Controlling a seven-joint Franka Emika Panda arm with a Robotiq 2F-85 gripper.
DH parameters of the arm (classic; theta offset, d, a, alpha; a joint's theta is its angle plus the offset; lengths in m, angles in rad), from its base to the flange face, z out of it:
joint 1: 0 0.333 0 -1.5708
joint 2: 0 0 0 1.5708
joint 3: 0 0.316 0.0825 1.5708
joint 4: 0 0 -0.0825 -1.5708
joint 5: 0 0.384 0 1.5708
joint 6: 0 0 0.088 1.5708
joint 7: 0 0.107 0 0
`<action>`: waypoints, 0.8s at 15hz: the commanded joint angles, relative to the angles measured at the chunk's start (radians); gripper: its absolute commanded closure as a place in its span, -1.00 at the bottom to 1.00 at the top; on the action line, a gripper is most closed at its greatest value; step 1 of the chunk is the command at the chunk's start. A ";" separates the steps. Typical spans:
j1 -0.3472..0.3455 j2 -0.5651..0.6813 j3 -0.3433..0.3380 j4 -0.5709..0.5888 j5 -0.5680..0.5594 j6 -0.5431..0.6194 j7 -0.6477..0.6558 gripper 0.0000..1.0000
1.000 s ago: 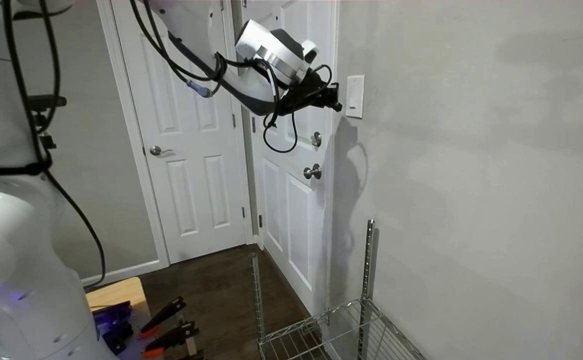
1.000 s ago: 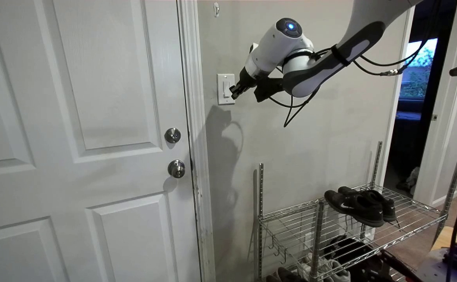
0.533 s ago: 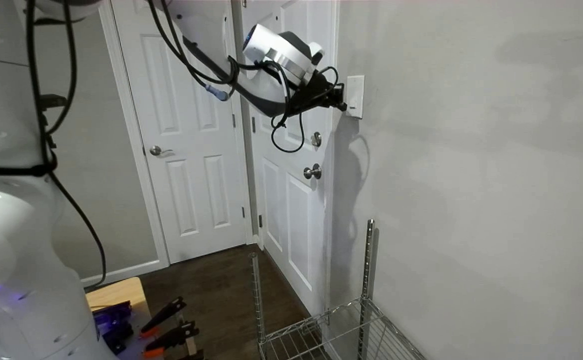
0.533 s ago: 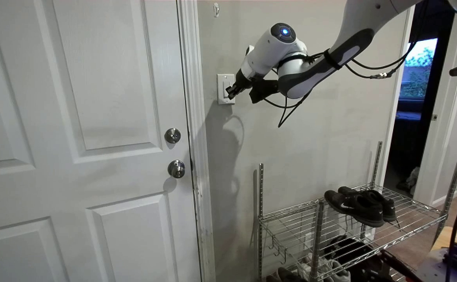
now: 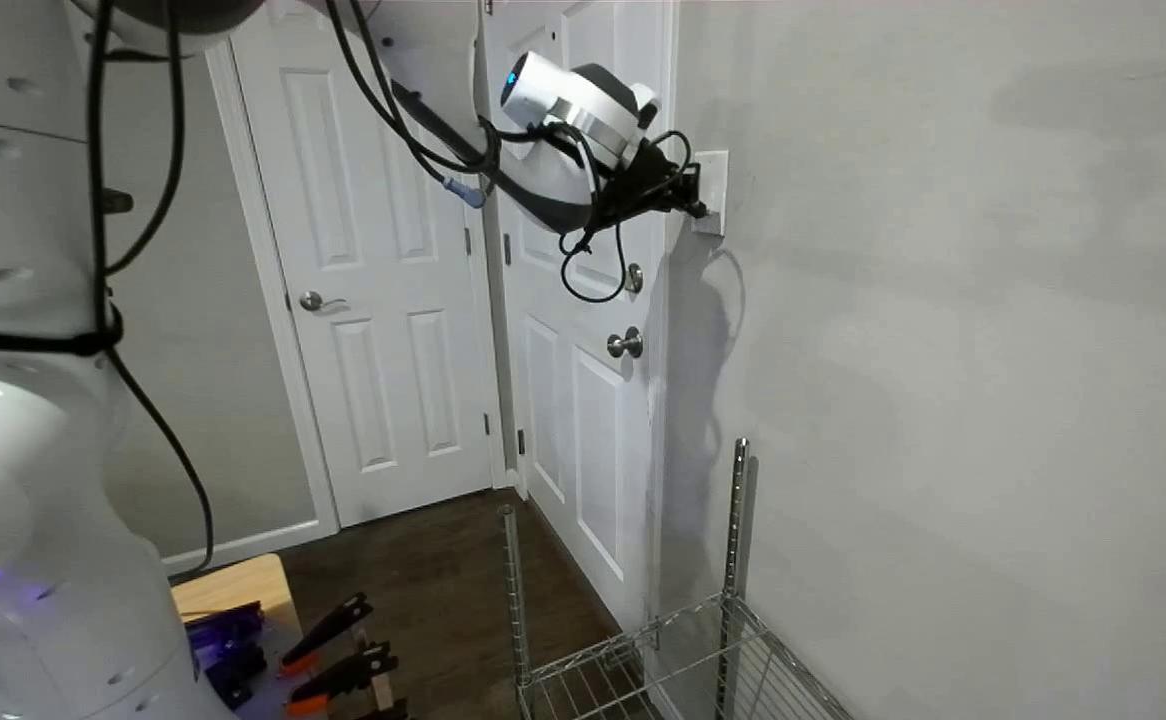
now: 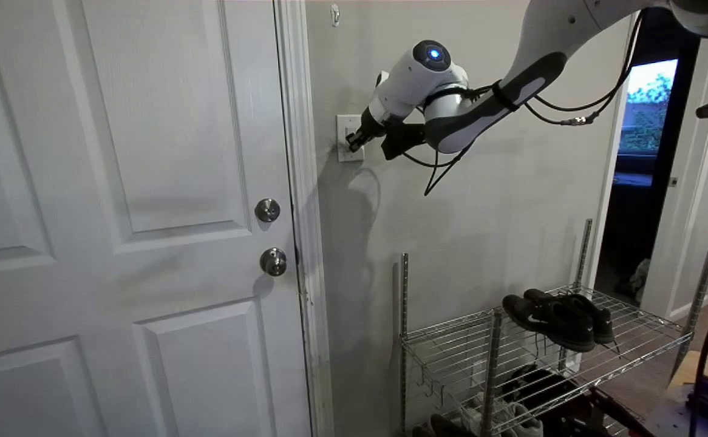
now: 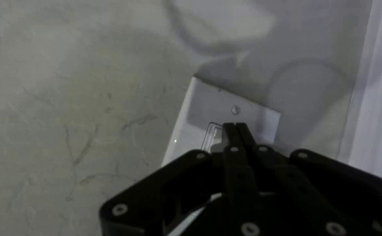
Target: Flip the switch on the wall
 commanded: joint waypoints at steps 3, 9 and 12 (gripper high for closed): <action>0.022 0.018 -0.021 0.039 -0.092 -0.028 0.096 0.91; 0.011 -0.084 -0.003 -0.081 -0.024 -0.041 0.091 0.91; -0.006 -0.130 0.015 -0.158 0.093 -0.003 0.029 0.91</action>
